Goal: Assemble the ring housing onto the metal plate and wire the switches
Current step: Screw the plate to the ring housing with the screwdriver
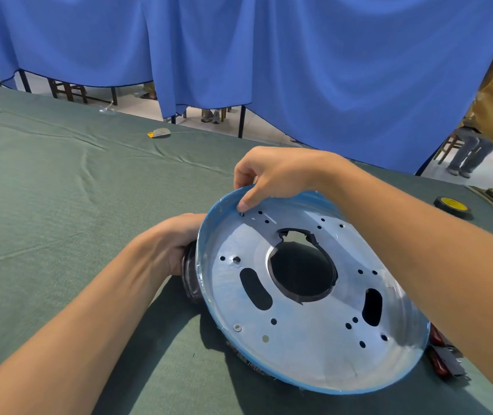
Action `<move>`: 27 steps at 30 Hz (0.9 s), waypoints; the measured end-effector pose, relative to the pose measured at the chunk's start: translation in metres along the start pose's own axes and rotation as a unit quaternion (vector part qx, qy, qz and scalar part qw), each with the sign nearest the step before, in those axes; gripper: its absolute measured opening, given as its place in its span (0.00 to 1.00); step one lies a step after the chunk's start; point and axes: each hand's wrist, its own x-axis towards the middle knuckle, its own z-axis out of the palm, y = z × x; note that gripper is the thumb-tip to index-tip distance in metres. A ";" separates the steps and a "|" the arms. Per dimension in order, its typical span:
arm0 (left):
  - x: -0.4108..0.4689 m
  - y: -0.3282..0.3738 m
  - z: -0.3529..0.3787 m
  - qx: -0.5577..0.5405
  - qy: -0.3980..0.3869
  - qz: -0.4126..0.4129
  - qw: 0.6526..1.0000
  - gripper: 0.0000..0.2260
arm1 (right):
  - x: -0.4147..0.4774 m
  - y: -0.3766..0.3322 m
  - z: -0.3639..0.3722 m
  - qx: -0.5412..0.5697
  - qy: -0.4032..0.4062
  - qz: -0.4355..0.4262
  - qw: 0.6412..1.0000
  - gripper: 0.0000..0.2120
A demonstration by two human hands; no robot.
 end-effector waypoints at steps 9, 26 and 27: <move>-0.002 0.000 0.000 -0.068 -0.023 -0.037 0.997 0.09 | -0.011 -0.006 0.018 -0.071 0.125 -0.015 0.989 0.09; 0.003 -0.005 -0.001 -0.090 -0.019 -0.030 0.995 0.12 | -0.010 -0.012 0.024 -0.030 0.068 0.031 0.997 0.11; 0.004 -0.005 -0.001 -0.094 -0.019 -0.029 0.995 0.11 | -0.009 -0.011 0.025 -0.016 0.064 0.035 0.997 0.12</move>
